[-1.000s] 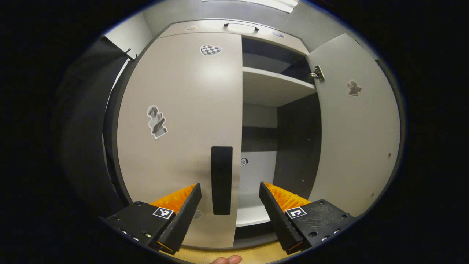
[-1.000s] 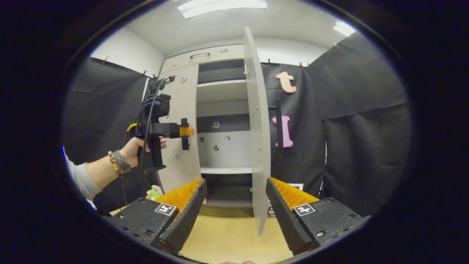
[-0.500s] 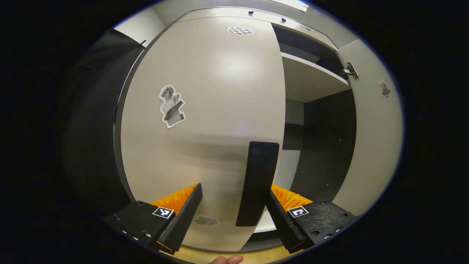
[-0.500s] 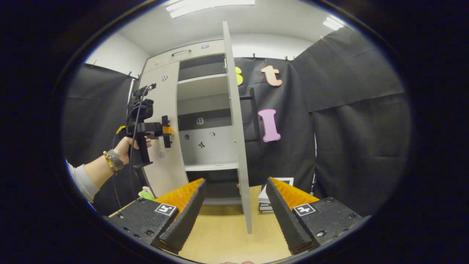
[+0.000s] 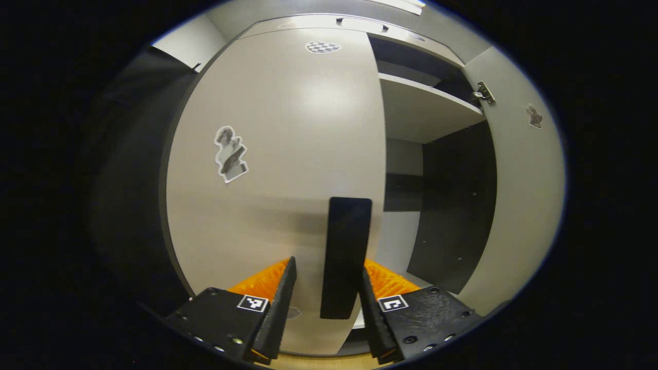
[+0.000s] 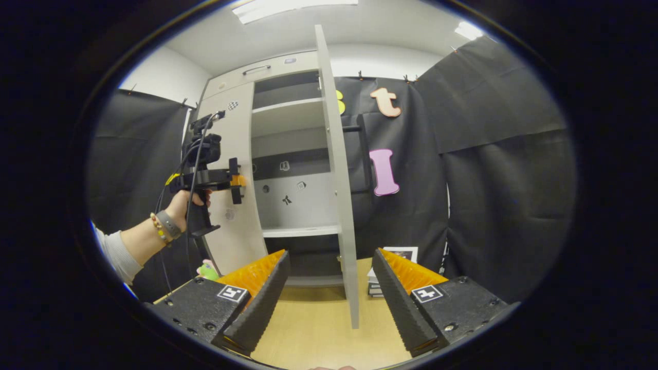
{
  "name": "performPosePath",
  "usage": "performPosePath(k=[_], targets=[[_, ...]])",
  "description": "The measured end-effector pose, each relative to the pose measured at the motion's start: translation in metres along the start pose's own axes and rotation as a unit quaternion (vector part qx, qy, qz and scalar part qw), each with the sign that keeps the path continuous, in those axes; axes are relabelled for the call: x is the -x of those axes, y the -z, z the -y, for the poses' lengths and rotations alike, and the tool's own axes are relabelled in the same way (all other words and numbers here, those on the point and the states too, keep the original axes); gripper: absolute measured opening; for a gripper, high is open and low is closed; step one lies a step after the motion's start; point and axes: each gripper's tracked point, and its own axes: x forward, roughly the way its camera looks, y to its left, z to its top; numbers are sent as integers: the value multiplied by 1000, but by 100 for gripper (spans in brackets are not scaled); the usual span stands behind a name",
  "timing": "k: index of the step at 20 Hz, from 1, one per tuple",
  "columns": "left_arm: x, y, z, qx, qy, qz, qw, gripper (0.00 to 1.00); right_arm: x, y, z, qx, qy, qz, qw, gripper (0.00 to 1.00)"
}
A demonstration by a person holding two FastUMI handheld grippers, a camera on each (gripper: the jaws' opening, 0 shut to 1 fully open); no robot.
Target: Open the right door of the double-door shoe cabinet with the right hand, and open the left door with the left hand.
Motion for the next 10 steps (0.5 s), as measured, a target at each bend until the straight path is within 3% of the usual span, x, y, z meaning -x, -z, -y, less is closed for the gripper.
performPosePath(k=[1,2,3,4,6,10], targets=[[18,-6,3,-9,-12,6,1000,40,2,1,1,4,0,0,1000,100],[17,-5,2,-8,-12,4,1000,26,2,1,2,6,2,0,1000,100],[18,-5,1,1,-7,2,1000,34,5,1,4,8,4,2,1000,100],[14,-4,2,18,4,-2,1000,20,5,1,5,9,5,2,1000,100],[20,-3,3,18,12,-11,1000,4,4,0,7,7,5,2,1000,100],[32,-3,3,5,15,-22,1000,4,2,4,6,6,2,-2,1000,100]])
